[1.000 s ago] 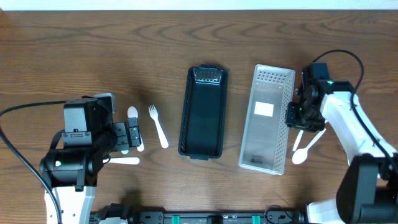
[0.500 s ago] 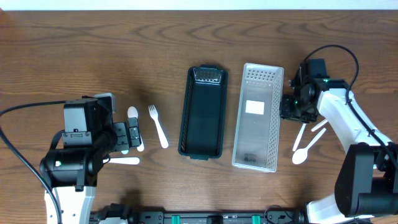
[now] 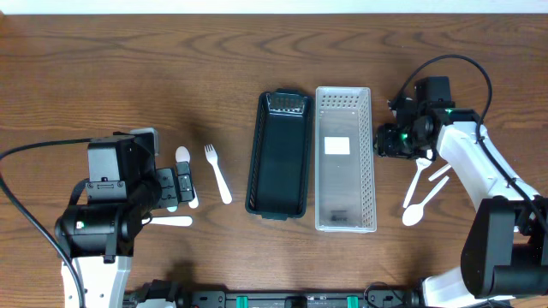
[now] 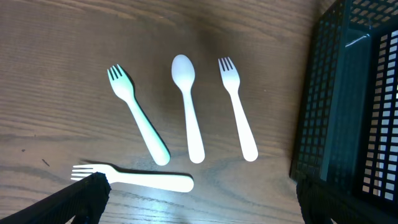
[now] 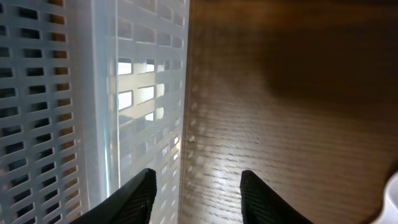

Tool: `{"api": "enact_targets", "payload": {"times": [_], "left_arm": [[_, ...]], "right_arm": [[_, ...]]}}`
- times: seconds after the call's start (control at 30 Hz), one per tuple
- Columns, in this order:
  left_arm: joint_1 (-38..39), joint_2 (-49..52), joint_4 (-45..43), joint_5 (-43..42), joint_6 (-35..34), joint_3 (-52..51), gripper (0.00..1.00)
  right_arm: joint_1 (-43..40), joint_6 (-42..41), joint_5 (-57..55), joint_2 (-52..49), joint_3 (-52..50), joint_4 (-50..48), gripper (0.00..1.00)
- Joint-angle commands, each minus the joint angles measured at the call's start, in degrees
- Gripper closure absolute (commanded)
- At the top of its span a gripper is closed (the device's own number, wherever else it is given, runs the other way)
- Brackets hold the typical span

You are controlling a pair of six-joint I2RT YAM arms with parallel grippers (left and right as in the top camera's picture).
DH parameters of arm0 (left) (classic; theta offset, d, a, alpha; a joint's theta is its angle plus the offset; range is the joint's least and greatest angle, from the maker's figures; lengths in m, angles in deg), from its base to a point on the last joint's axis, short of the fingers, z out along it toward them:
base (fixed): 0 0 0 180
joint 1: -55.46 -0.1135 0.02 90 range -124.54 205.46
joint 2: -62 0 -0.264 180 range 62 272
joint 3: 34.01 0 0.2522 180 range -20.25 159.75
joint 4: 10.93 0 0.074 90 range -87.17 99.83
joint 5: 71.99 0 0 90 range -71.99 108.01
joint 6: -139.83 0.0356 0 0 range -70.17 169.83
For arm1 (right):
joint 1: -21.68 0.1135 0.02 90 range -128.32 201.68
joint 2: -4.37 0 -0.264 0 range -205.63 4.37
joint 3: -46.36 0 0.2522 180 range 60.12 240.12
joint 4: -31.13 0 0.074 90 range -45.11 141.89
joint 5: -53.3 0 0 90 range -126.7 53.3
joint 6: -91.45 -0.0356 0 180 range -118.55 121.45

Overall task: Pack container
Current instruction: 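Push the white basket left against the black tray with the right gripper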

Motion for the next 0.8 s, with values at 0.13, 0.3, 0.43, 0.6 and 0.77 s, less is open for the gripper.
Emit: {"api": "enact_targets", "payload": {"times": [0.13,0.3,0.43,0.6,0.77], "left_arm": [[-0.24,0.22,-0.02,-0.09,-0.33,1.01,0.02],[-0.24,0.22,-0.02,-0.09,-0.31,1.01,0.02],[-0.24,0.22,-0.02,-0.09,-0.33,1.01,0.02],[-0.24,0.22,-0.02,-0.09,-0.31,1.01,0.02],[-0.24,0.22,0.0,-0.09,-0.33,1.01,0.02]], "right_arm": [[-0.26,2.91,3.91,-0.09,0.79,-1.16,0.49],[-0.13,3.04,3.93,-0.09,0.79,-0.92,0.46],[1.31,3.48,3.93,-0.09,0.79,-0.87,0.45],[4.0,3.58,3.89,-0.09,0.79,-1.31,0.4],[5.86,3.89,3.69,-0.09,0.79,-1.97,0.37]]}}
